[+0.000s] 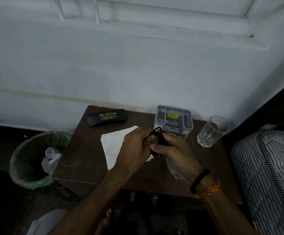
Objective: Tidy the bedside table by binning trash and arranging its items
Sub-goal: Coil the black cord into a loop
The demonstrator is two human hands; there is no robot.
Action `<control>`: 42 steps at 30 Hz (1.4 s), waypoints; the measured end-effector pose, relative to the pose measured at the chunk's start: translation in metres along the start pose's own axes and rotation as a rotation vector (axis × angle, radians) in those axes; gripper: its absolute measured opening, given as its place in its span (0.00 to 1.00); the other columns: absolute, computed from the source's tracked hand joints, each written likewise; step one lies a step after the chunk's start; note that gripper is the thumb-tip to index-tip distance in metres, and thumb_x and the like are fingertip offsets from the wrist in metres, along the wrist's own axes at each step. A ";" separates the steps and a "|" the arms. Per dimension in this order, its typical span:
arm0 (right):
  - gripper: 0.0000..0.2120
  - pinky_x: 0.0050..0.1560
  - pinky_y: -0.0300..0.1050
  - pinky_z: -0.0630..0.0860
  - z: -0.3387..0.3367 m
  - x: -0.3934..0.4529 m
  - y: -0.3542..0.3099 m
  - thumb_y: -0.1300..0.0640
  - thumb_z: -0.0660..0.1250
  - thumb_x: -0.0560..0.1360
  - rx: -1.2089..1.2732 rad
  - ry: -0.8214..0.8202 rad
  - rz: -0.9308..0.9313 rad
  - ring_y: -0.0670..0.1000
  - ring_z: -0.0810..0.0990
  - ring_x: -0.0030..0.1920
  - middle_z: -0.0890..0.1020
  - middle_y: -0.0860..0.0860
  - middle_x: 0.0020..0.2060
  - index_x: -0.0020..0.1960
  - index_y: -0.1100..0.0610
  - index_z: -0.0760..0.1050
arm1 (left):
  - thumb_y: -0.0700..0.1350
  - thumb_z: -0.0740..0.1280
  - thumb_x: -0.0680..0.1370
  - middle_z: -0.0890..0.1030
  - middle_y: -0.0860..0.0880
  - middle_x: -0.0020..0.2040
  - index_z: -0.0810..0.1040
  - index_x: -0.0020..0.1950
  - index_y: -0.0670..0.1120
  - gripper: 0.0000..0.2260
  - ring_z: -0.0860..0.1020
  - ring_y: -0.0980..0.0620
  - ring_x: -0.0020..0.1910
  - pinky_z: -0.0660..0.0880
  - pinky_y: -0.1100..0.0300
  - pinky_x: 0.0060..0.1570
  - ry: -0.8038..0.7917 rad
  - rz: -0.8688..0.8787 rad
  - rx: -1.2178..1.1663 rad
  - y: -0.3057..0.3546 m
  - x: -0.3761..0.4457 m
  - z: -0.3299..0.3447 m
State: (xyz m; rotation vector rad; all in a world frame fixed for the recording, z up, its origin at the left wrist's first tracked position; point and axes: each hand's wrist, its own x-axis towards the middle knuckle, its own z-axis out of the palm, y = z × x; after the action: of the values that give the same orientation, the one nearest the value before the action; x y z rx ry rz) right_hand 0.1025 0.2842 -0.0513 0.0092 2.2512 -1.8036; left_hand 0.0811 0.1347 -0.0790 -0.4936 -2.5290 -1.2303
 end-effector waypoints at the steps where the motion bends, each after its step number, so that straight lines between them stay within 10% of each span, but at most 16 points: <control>1: 0.10 0.37 0.38 0.74 0.000 0.000 0.001 0.59 0.70 0.75 -0.053 0.023 0.002 0.41 0.79 0.34 0.83 0.46 0.37 0.55 0.51 0.81 | 0.44 0.63 0.79 0.81 0.51 0.40 0.83 0.50 0.44 0.10 0.73 0.57 0.37 0.65 0.74 0.39 -0.009 0.011 0.000 -0.001 0.001 -0.001; 6: 0.18 0.39 0.57 0.83 0.003 -0.005 0.002 0.68 0.71 0.72 0.025 0.127 0.043 0.57 0.85 0.36 0.86 0.56 0.40 0.61 0.57 0.78 | 0.44 0.61 0.79 0.78 0.54 0.40 0.82 0.52 0.43 0.11 0.73 0.57 0.39 0.63 0.78 0.42 -0.075 0.025 0.021 -0.001 0.002 -0.002; 10: 0.39 0.39 0.49 0.83 0.002 -0.014 0.001 0.65 0.77 0.68 -0.049 0.125 0.170 0.54 0.86 0.36 0.86 0.53 0.34 0.74 0.61 0.63 | 0.45 0.61 0.81 0.83 0.45 0.49 0.78 0.65 0.43 0.15 0.79 0.49 0.47 0.68 0.66 0.45 -0.065 -0.026 0.137 -0.009 0.005 0.000; 14: 0.17 0.40 0.51 0.84 -0.005 -0.018 -0.006 0.66 0.73 0.72 -0.049 0.001 0.196 0.54 0.86 0.38 0.86 0.56 0.37 0.60 0.65 0.77 | 0.39 0.64 0.79 0.81 0.42 0.48 0.74 0.70 0.43 0.18 0.80 0.45 0.44 0.79 0.52 0.45 -0.067 -0.066 0.122 -0.011 0.004 0.001; 22: 0.13 0.36 0.39 0.79 -0.021 -0.018 -0.013 0.67 0.64 0.78 -0.155 -0.257 0.093 0.47 0.82 0.34 0.84 0.53 0.36 0.61 0.58 0.79 | 0.39 0.62 0.76 0.80 0.42 0.46 0.74 0.69 0.42 0.21 0.79 0.44 0.44 0.79 0.44 0.43 -0.042 -0.091 0.092 -0.007 0.004 -0.003; 32: 0.07 0.45 0.30 0.67 -0.021 -0.007 0.015 0.62 0.73 0.73 -0.827 0.228 -0.219 0.46 0.76 0.48 0.79 0.46 0.45 0.48 0.52 0.85 | 0.35 0.62 0.80 0.83 0.52 0.34 0.81 0.48 0.37 0.08 0.83 0.49 0.40 0.83 0.49 0.46 -0.136 -0.548 -0.836 0.011 0.003 -0.011; 42: 0.09 0.51 0.54 0.81 -0.007 -0.005 0.007 0.56 0.69 0.71 -0.199 0.206 -0.049 0.52 0.85 0.44 0.87 0.48 0.38 0.44 0.44 0.86 | 0.38 0.64 0.80 0.81 0.40 0.50 0.81 0.58 0.38 0.10 0.83 0.55 0.42 0.82 0.45 0.49 -0.015 -0.612 -0.867 0.009 0.000 -0.006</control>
State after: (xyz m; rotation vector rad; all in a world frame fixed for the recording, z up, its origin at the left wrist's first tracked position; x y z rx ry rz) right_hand 0.1072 0.2929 -0.0560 0.1089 2.5876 -1.6608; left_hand 0.0857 0.1352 -0.0695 0.1525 -2.0864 -2.5500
